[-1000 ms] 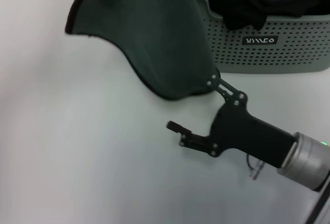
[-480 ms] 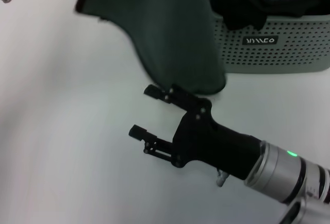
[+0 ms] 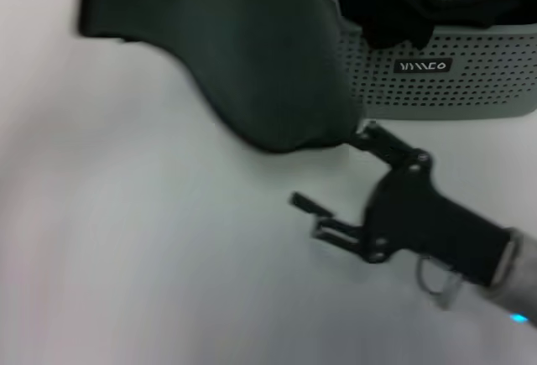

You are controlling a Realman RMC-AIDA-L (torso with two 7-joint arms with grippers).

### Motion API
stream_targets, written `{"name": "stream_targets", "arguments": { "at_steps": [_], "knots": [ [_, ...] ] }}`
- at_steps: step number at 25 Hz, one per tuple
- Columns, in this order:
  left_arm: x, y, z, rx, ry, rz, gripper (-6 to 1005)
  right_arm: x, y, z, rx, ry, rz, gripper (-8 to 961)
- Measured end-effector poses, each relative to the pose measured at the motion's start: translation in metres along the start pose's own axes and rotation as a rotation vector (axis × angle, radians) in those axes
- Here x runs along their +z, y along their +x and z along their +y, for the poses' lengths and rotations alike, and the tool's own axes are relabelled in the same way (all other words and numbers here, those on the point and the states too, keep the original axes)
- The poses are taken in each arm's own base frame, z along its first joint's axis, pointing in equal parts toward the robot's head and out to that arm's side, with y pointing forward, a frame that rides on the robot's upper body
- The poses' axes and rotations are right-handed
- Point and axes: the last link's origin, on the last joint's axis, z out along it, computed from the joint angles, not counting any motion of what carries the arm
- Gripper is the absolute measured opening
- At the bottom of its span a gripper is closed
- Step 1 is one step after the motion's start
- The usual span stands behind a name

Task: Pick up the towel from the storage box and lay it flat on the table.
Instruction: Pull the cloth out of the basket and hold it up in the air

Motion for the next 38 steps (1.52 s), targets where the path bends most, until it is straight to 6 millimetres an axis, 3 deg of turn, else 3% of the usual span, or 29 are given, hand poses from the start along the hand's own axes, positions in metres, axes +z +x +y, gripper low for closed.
{"name": "stream_targets", "arguments": {
  "at_steps": [5,12,17,28,38],
  "knots": [
    [0.001,0.009,0.001,0.011,-0.038,0.013,14,-0.03,-0.002,-0.027,0.387,-0.11,0.021,735],
    [0.004,0.017,0.001,0.033,-0.055,0.037,15,-0.02,-0.005,-0.049,0.714,-0.287,0.127,735],
    [0.004,0.024,0.001,0.043,-0.069,0.06,15,-0.015,-0.007,-0.053,0.786,-0.27,0.119,735],
    [0.014,0.037,0.007,0.084,-0.115,0.086,15,-0.03,-0.001,-0.061,0.856,-0.158,0.15,736],
    [0.015,0.038,0.007,0.086,-0.12,0.085,15,-0.012,0.002,-0.063,0.845,-0.206,0.172,736]
  ]
}}
